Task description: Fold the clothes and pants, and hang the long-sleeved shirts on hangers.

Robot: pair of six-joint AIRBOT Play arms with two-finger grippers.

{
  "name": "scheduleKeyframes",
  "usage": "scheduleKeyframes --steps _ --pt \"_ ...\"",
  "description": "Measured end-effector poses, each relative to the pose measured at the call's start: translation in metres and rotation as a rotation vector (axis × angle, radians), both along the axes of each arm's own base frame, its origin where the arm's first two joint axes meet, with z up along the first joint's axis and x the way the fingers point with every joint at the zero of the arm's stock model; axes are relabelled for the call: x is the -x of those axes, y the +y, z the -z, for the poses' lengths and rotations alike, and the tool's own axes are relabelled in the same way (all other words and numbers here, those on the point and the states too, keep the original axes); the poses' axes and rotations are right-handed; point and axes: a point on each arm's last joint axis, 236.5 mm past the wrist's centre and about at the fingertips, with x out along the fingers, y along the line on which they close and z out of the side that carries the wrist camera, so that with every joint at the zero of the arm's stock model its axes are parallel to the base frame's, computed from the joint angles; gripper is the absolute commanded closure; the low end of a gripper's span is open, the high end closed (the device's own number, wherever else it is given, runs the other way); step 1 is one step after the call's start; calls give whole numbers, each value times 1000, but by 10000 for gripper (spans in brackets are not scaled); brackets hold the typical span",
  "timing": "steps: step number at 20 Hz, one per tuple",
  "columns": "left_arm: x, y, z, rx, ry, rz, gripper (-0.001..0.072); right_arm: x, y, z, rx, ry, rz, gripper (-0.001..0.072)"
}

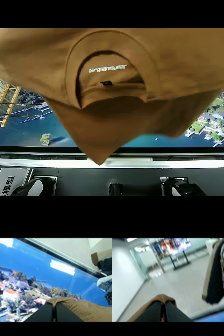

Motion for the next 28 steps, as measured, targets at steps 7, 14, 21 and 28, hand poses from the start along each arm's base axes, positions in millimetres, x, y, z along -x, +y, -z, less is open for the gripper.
scheduleKeyframes --steps 7,14,21,28 --pt "-101 -24 110 32 273 185 693 -195 33 267 4 785 -42 679" --pt "-206 -51 290 67 539 221 692 -261 112 539 -105 1372 -315 611" --pt "-227 -57 371 84 644 211 692 -270 128 577 -130 1386 -522 277" --pt "-212 -39 374 100 711 215 692 -204 5 519 -100 1411 -608 277"
